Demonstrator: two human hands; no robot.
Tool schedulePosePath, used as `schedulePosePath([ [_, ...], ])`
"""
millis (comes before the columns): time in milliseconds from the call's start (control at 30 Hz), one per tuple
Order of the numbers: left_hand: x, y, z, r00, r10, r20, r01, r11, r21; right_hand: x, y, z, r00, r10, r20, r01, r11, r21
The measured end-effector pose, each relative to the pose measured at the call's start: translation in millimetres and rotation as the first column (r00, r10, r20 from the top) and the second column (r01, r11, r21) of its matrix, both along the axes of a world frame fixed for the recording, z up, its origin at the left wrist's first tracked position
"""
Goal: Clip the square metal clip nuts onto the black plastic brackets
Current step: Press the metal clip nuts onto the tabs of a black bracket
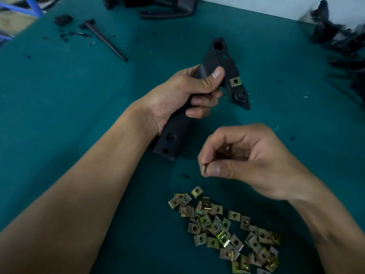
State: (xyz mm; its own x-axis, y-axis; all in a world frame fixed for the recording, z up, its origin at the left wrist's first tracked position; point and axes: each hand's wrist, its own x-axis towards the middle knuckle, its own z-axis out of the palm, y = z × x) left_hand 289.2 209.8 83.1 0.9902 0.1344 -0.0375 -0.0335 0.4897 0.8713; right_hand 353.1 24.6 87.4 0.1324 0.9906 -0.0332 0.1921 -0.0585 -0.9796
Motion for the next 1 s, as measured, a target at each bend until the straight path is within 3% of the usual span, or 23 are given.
schedulePosePath([
  [100,0,-1,0,1.0,-0.022,0.008,0.022,1.0,0.0,11,-1,-5,0.95,-0.042,-0.309,0.067,0.995,0.073],
  [267,0,1,0,1.0,-0.023,0.014,0.024,0.999,-0.04,20,-3,-4,0.857,-0.014,-0.516,0.087,0.989,0.118],
  [533,1,2,-1,0.999,-0.021,0.033,0.024,0.997,-0.077,32,-7,3,0.824,-0.147,-0.547,0.249,0.962,0.116],
  [833,1,3,-4,0.999,-0.018,0.046,0.023,0.994,-0.109,38,-13,5,0.833,-0.158,-0.53,0.194,0.981,0.013],
  [1000,1,4,-7,0.998,-0.034,0.05,0.039,0.994,-0.1,40,-12,5,0.818,-0.215,-0.533,0.309,0.947,0.091],
])
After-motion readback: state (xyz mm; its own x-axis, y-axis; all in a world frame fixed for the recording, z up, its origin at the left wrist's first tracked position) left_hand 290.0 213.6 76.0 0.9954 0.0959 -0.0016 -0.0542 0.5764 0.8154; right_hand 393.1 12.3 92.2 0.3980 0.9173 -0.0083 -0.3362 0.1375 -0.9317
